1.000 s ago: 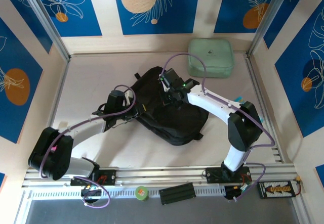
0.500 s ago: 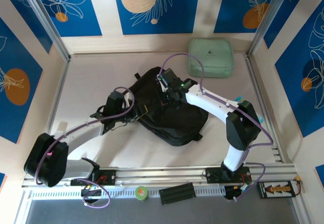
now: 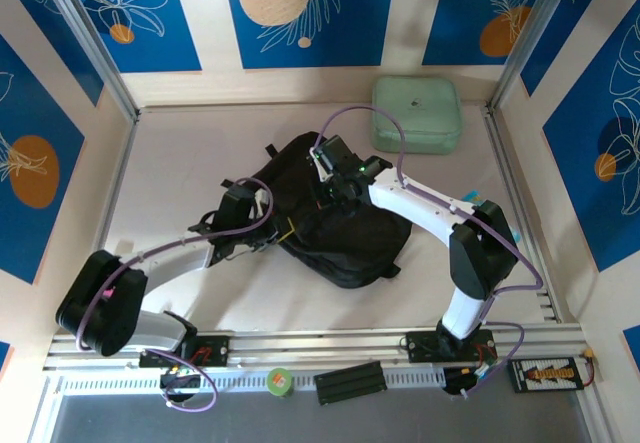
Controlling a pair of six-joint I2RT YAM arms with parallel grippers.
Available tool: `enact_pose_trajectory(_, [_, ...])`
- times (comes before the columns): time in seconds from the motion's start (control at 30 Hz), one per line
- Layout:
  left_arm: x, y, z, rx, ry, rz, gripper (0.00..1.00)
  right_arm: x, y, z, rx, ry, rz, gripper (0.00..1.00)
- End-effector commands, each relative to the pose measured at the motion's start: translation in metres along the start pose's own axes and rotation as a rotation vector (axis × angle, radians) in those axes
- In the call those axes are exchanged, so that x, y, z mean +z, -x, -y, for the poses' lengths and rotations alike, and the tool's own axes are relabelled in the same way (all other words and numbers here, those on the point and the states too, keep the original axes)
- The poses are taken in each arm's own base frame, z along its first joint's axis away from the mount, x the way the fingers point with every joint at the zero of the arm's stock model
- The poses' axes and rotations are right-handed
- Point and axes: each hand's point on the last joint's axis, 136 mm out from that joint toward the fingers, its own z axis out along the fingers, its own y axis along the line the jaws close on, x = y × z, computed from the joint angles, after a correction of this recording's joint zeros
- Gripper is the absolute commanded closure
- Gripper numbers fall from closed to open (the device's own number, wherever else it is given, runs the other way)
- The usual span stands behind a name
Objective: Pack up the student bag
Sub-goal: Zip the student bag at the center of the table, then rotate the student bag at the top-center of the table.
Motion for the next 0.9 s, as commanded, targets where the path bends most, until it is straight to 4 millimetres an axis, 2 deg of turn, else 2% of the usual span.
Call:
enact_pose_trajectory(0.0, [-0.001, 0.008, 0.007, 0.059, 0.001, 0.033, 1.0, -0.016, 0.015, 0.018, 0.02, -0.054, 0.066, 1.0])
enact_pose_trajectory(0.27, [-0.004, 0.003, -0.023, 0.088, 0.116, 0.041, 1.0, -0.014, 0.02, 0.09, 0.147, -0.253, 0.059, 1.0])
enact_pose_trajectory(0.47, [0.0, 0.001, -0.029, 0.089, 0.13, 0.025, 1.0, -0.013, 0.022, 0.143, 0.299, -0.497, 0.025, 1.0])
enact_pose_trajectory(0.6, [0.001, 0.003, -0.029, 0.102, 0.141, 0.021, 1.0, -0.005, 0.031, 0.143, 0.326, -0.511, 0.038, 1.0])
enact_pose_trajectory(0.7, [-0.001, 0.013, -0.027, 0.12, 0.153, 0.038, 1.0, 0.004, 0.036, 0.137, 0.34, -0.471, 0.033, 1.0])
enact_pose_trajectory(0.87, [-0.01, 0.059, -0.023, 0.141, 0.147, 0.091, 1.0, 0.019, 0.051, 0.109, 0.335, -0.289, 0.038, 1.0])
